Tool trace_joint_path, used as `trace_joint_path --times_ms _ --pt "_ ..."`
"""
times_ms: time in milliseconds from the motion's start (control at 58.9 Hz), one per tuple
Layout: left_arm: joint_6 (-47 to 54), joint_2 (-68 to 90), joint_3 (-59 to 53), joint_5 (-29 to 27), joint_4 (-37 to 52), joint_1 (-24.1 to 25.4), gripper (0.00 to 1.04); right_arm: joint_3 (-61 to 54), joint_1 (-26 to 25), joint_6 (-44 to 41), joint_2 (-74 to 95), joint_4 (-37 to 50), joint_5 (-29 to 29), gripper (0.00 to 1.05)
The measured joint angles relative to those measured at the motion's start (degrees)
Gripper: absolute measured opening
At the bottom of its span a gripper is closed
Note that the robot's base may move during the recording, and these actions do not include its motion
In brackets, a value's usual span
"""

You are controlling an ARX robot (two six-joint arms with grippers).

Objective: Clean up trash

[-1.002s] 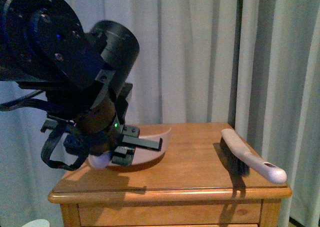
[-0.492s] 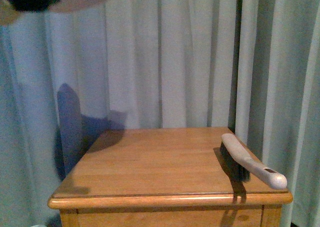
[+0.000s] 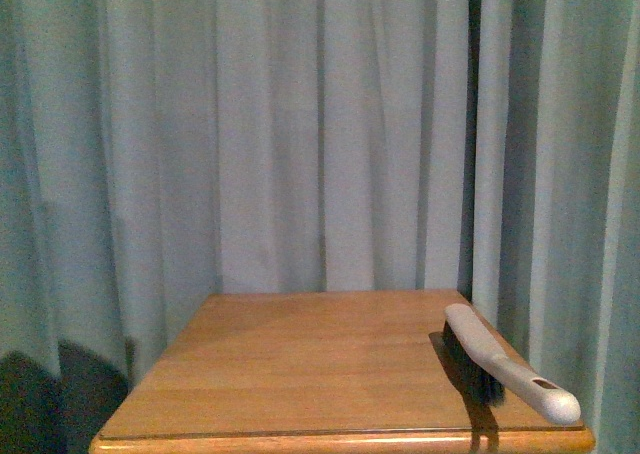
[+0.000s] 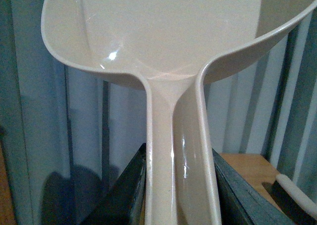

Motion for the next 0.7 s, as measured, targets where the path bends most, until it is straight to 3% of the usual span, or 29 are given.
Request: trace_joint_path --times_ms 187,255,408,475,492,543,611,696 --pt "-5.5 -6.1 -4.3 14.6 0.2 17.3 0.29 0.0 0.0 0.0 0.0 0.0 0.0 0.97" --pt "-6.4 -6.1 -5.6 16.6 -0.3 21.0 0.29 0.0 0.0 0.0 0.0 0.0 0.0 0.97" --pt "-7.2 -6.2 -6.2 16.6 -0.5 22.3 0.29 0.0 0.0 0.0 0.0 0.0 0.0 0.97" --pt "-7.3 -6.3 -6.2 16.8 -0.5 22.3 0.29 2.3 3.8 0.7 4.2 -5.4 11.1 0.97" --pt "-7.3 -6.3 -6.2 16.9 -0.5 22.3 0.29 3.2 5.0 0.9 6.7 -6.3 16.6 0.97" --pt "-7.4 -6.3 -6.2 16.9 -0.5 22.3 0.29 5.9 5.8 1.6 13.7 -5.7 21.6 0.97" --pt "-7.4 -6.3 -6.2 17.2 -0.5 22.3 0.29 10.0 5.6 3.0 22.1 -4.4 21.4 0.97" --pt "-7.4 -6.3 -6.2 17.0 -0.5 22.3 0.29 17.9 5.4 5.2 33.6 -3.4 16.7 0.97"
